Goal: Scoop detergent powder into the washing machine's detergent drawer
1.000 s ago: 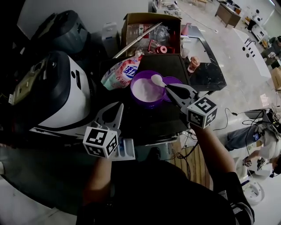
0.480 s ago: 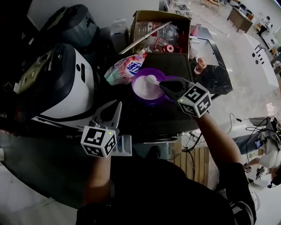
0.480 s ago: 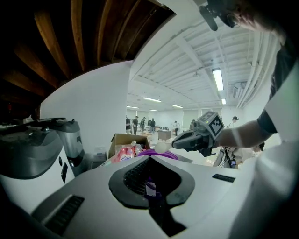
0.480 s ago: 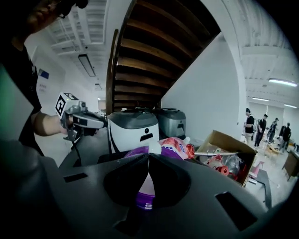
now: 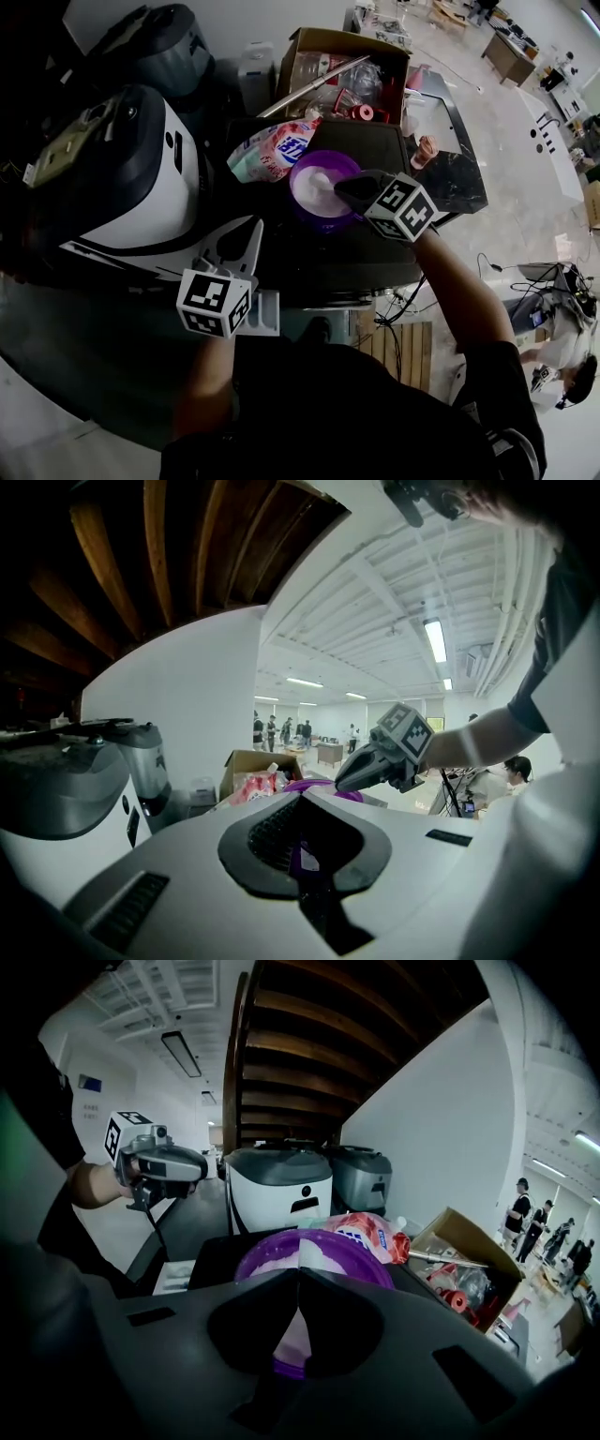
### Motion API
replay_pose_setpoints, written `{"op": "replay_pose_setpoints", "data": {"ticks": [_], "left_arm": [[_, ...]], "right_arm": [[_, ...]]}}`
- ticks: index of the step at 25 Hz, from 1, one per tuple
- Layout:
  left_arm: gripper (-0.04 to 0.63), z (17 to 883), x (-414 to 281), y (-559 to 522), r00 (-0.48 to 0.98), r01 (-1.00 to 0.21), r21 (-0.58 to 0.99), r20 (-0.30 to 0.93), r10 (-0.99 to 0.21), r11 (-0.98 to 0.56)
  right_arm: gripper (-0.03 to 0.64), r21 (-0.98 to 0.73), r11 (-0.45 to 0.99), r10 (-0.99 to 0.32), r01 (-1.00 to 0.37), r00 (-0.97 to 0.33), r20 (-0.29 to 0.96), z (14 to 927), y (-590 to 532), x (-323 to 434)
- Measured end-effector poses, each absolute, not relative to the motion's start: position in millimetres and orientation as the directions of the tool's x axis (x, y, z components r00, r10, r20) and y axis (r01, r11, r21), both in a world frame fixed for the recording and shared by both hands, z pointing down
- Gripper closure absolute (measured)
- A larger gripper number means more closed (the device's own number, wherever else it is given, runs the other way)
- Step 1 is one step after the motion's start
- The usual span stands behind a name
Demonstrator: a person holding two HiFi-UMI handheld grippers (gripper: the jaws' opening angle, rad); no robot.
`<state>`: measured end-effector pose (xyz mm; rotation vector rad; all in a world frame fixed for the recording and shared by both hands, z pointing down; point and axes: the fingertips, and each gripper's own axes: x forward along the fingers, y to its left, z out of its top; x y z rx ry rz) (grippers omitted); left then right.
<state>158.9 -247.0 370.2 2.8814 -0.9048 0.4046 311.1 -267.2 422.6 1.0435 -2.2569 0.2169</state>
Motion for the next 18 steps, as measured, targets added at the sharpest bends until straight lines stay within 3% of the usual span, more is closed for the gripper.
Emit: {"op": "replay_pose_setpoints", "data": {"ticks": [9,18], "left_arm": [[0.586,378,146,-250,0.786,-0.582,0.045,0.287,-0.548,-0.812],[0.587,382,140,-255,0.788,-0.583,0.065,0.288,-0.544,-0.81]], "right_arm": [[0.595,0.124,0.759,-0.494,-0.639,-0.441,0.749,443,-274,299],[0.595,0.089,0.773,-0.43,-0.629,-0.415,0.802,454,-278,297]]}}
